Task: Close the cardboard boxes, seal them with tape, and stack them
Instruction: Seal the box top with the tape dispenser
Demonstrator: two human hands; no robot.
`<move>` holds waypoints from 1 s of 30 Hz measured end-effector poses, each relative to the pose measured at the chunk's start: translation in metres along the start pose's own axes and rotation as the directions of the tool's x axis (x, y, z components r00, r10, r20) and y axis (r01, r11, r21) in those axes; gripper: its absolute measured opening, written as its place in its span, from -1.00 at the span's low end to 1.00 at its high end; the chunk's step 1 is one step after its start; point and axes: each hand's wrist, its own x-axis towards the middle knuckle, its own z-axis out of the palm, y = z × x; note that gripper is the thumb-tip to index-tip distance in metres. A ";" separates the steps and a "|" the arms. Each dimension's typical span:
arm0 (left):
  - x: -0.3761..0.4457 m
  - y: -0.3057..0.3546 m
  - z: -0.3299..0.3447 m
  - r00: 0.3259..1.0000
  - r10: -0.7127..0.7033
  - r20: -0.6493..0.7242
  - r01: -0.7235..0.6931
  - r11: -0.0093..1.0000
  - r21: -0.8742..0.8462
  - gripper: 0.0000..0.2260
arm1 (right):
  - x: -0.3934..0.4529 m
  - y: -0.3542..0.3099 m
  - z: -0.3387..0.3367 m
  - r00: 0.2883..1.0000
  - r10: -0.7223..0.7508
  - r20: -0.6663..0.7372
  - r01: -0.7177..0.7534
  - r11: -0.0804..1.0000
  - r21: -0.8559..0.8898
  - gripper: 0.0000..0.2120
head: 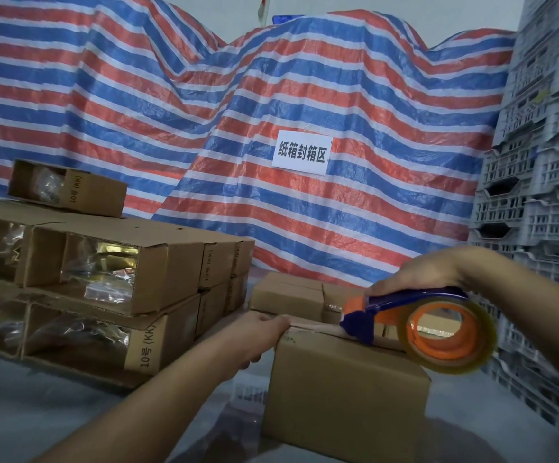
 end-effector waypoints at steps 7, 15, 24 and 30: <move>-0.009 0.023 0.000 0.984 0.123 -0.127 -0.100 0.981 0.169 -0.74 | 0.006 -0.011 0.004 0.999 0.028 -0.020 -0.030 0.995 -0.093 -0.50; -0.042 0.045 0.020 0.891 0.389 0.233 -0.447 0.666 0.597 -0.57 | 0.010 -0.009 0.006 1.000 0.005 -0.009 -0.005 0.998 -0.063 -0.46; -0.037 0.033 0.022 0.890 0.405 0.211 -0.419 0.540 0.730 -0.27 | -0.015 0.026 -0.008 1.000 -0.002 0.004 0.002 0.999 -0.038 -0.45; -0.036 0.030 0.022 0.885 0.414 0.216 -0.428 0.537 0.727 -0.22 | -0.016 0.054 -0.002 0.998 0.061 -0.019 -0.061 0.998 -0.012 -0.45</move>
